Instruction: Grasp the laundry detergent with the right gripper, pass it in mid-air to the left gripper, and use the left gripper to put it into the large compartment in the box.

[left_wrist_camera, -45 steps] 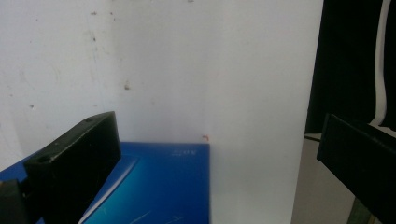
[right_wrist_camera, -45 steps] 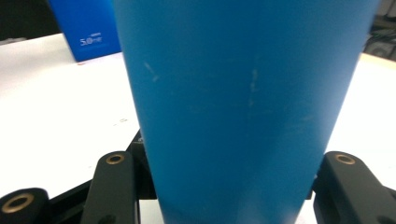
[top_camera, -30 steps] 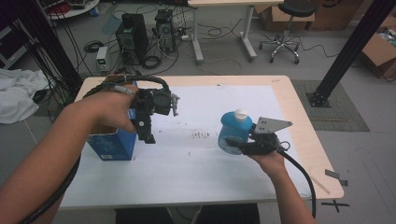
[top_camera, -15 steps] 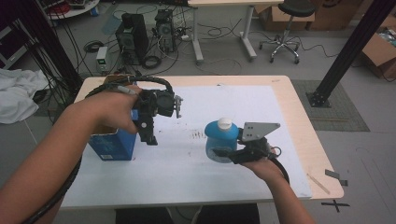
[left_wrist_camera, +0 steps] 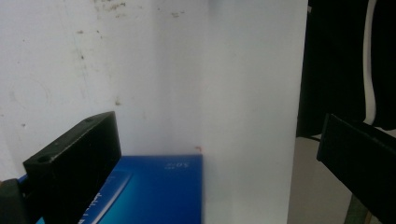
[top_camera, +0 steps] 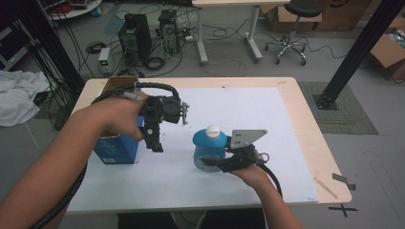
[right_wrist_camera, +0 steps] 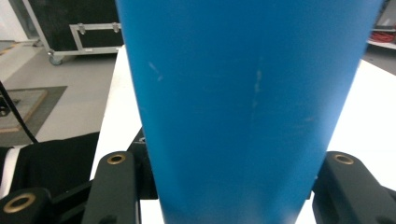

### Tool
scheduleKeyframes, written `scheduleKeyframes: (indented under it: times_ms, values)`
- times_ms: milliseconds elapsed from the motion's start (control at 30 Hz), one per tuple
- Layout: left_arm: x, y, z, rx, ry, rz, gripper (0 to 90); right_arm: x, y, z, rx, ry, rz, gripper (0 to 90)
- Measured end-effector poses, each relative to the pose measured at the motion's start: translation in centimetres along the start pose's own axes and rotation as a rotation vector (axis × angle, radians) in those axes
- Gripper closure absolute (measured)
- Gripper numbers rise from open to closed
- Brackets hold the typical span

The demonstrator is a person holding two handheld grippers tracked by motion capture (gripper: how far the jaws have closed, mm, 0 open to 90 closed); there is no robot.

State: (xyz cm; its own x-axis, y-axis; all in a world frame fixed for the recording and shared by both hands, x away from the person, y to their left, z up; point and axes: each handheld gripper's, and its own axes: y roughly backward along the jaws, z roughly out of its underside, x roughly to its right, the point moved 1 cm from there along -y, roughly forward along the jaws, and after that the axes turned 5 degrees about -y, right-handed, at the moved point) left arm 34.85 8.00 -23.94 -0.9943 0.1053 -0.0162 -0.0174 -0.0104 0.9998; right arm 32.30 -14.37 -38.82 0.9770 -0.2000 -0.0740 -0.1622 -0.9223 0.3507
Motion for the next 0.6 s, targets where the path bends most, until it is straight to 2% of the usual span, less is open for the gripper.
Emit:
scheduleKeyframes:
  times_ms: [600]
  values:
    - [0.2, -1.1, -0.6, 0.001, -0.006, 0.023, 0.1, 0.3, -4.4, 0.1, 0.001, -0.011, -0.046, 45.3]
